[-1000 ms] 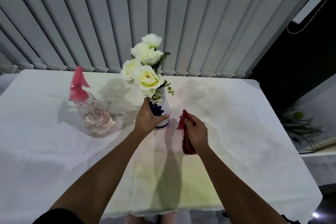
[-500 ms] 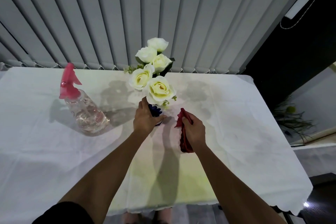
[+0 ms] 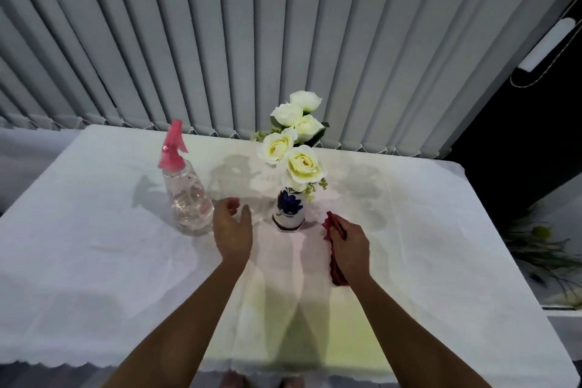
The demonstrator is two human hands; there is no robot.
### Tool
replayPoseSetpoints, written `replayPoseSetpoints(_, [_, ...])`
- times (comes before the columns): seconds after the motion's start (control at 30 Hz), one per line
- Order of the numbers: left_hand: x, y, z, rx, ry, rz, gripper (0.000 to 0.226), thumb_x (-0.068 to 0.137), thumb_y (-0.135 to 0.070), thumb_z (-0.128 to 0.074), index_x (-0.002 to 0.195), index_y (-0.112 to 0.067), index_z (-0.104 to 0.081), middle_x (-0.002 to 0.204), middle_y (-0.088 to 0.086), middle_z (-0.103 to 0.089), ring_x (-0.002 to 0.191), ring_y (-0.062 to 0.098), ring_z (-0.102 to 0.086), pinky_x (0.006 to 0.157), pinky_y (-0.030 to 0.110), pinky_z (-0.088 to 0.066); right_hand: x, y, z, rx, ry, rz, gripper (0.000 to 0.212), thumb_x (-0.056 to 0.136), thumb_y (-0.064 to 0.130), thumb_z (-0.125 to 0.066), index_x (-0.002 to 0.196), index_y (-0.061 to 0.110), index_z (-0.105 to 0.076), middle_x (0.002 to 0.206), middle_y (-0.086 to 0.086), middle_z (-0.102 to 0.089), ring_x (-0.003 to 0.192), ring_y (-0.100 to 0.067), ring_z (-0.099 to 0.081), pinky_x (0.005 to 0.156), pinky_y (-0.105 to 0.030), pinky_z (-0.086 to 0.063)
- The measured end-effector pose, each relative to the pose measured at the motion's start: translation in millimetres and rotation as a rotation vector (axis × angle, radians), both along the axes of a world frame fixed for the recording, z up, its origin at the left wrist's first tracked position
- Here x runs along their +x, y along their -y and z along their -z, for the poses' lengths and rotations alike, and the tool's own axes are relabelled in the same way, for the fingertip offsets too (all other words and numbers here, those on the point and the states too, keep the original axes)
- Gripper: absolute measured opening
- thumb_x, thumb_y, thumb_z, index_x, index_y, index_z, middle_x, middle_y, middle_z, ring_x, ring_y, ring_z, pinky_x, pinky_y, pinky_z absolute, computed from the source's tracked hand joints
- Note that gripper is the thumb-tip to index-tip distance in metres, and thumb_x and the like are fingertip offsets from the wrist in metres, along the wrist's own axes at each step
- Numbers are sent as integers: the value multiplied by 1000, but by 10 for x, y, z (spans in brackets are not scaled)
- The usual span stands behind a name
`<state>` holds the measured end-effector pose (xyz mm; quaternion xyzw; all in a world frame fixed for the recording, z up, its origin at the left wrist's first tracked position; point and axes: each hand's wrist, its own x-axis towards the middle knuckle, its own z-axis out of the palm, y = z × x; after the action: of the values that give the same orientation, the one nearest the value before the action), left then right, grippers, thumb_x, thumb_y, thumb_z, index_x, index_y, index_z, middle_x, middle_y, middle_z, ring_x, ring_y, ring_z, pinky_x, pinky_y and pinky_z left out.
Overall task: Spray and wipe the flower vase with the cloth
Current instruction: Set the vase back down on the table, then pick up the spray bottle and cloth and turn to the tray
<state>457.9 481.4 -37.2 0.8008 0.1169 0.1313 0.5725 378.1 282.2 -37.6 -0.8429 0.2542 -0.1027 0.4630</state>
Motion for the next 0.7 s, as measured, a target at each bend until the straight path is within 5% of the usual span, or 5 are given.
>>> replayPoseSetpoints(0.07, [-89,-165,-19,26,-5,-252,31,82,-24,-69,103,-7,-54,102,12,-61,98,32,-58,77,34,-44,-21,39,43,-107,-13,7,31,93,27,-52,120,39,-63,107,8,-68,96,-9,-66,79,-26,-52])
replayPoseSetpoints(0.17, [-86,-348,-40,60,-50,-485,64,69,-34,-81,116,-3,-50,115,20,-55,108,38,-51,84,48,-47,-77,75,15,-249,-18,4,31,95,19,-54,122,29,-64,112,-1,-59,98,-18,-61,76,-25,-41])
replayPoseSetpoints(0.33, [161,-795,-40,154,-91,-285,111,58,-39,-88,144,-5,-27,144,19,-39,130,40,-40,104,52,-38,-198,67,74,-317,-29,-49,31,93,15,-56,121,24,-65,121,-8,-59,104,-27,-62,81,-27,-45])
replayPoseSetpoints(0.43, [378,-1093,-107,114,-108,-49,107,60,-32,-89,144,-8,-28,145,15,-43,133,33,-42,110,45,-35,-249,38,45,-337,20,-45,31,92,9,-56,118,22,-68,118,-9,-61,102,-26,-63,84,-25,-45])
replayPoseSetpoints(0.7, [511,-1416,-299,302,-181,262,72,57,-51,-84,113,-17,-53,108,8,-68,100,33,-65,87,43,-52,-522,-265,-1,-335,15,65,34,91,4,-57,122,15,-65,121,-13,-59,102,-31,-61,89,-29,-44])
